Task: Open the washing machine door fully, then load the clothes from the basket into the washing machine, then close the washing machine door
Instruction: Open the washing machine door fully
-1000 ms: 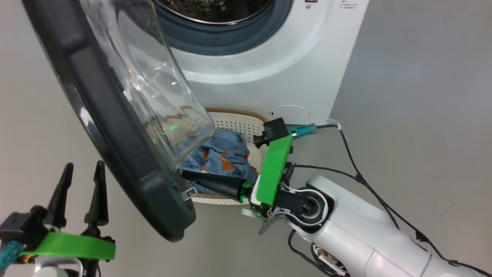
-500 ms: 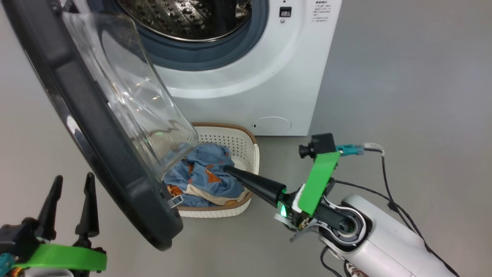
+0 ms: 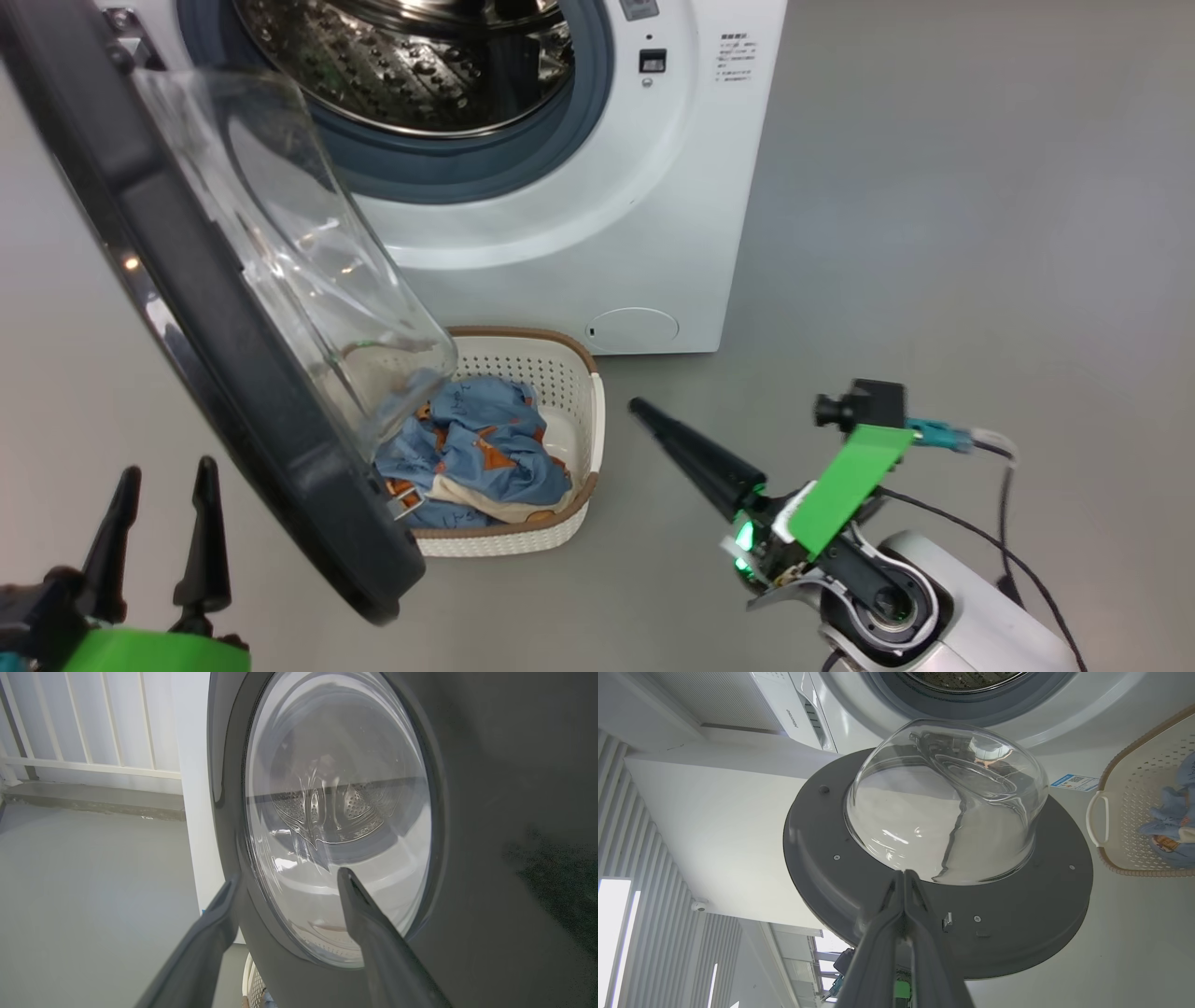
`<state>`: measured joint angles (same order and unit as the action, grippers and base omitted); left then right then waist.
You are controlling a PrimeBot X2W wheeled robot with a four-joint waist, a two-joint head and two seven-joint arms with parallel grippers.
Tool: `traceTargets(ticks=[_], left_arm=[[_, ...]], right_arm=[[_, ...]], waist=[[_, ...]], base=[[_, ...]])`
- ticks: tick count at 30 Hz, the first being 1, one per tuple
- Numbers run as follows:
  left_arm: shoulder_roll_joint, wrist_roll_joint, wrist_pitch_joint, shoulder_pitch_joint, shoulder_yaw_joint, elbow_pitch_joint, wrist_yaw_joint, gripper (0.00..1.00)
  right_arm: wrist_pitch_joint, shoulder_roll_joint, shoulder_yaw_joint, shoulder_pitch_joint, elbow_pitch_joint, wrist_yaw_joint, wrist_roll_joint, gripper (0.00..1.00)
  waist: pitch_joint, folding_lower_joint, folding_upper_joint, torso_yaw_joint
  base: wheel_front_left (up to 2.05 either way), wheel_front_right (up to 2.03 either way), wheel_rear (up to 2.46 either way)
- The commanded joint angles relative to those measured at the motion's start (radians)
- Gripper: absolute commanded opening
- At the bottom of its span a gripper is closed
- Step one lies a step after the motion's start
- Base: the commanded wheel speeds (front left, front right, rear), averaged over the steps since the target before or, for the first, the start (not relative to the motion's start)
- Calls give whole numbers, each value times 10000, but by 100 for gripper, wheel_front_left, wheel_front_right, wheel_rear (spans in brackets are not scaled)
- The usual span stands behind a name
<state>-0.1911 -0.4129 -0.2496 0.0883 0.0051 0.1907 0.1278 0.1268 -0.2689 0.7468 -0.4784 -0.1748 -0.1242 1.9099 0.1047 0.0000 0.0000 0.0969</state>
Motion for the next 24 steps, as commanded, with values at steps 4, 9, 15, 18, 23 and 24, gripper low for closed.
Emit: traceTargets(ticks=[4, 9, 15, 18, 23, 24], left_arm=[[-212, 91, -122, -124, 550, -251, 29, 100], [-187, 128, -122, -168, 520, -296, 29, 100], [-155, 167, -122, -226, 551, -347, 29, 100], [-143, 177, -122, -264, 574, -348, 29, 100], [-91, 224, -122, -348, 629, -367, 29, 100], [-74, 247, -122, -371, 633, -378, 29, 100]], right_arm=[[-991, 43, -440, 430, 385, -65, -638, 100], [-2307, 88, -914, 692, 323, -65, -1556, 100], [-3768, 48, -1434, 597, -398, -65, -3731, 100], [-3863, 191, -1926, 663, -669, -65, -4538, 100], [-3882, 1113, -4465, 1157, -938, -65, -7711, 100], [-3883, 1451, -5227, 1393, -800, -65, -9108, 100]], waist=[[-127, 0, 0, -182], [-152, 0, 0, -256], [-181, 0, 0, -361], [-210, 0, 0, -402], [-291, 0, 0, -506], [-312, 0, 0, -532]], base=[[0, 0, 0], [0, 0, 0], [0, 0, 0], [0, 0, 0], [0, 0, 0], [0, 0, 0]])
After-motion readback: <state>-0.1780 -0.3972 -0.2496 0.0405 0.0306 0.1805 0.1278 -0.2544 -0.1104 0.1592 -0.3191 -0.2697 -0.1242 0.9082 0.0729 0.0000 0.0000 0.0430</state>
